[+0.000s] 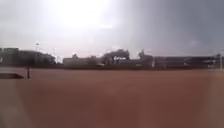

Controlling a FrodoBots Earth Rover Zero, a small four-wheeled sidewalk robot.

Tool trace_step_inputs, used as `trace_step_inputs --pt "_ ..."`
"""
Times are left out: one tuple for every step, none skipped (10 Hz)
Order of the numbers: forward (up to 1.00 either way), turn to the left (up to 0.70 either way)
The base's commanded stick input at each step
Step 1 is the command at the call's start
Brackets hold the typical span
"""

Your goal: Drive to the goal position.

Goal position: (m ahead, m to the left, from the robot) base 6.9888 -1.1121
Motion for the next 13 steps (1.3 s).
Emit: trace_step_inputs --pt "0.70 0.00" --pt "0.70 0.00" --pt "0.70 0.00" --pt "0.70 0.00" --pt "0.70 0.00" --pt "0.70 0.00" --pt "0.70 0.00" --pt "0.70 0.00" --pt "0.70 0.00" --pt "0.70 0.00" --pt "0.70 0.00" --pt "0.70 0.00" --pt "0.70 0.00"
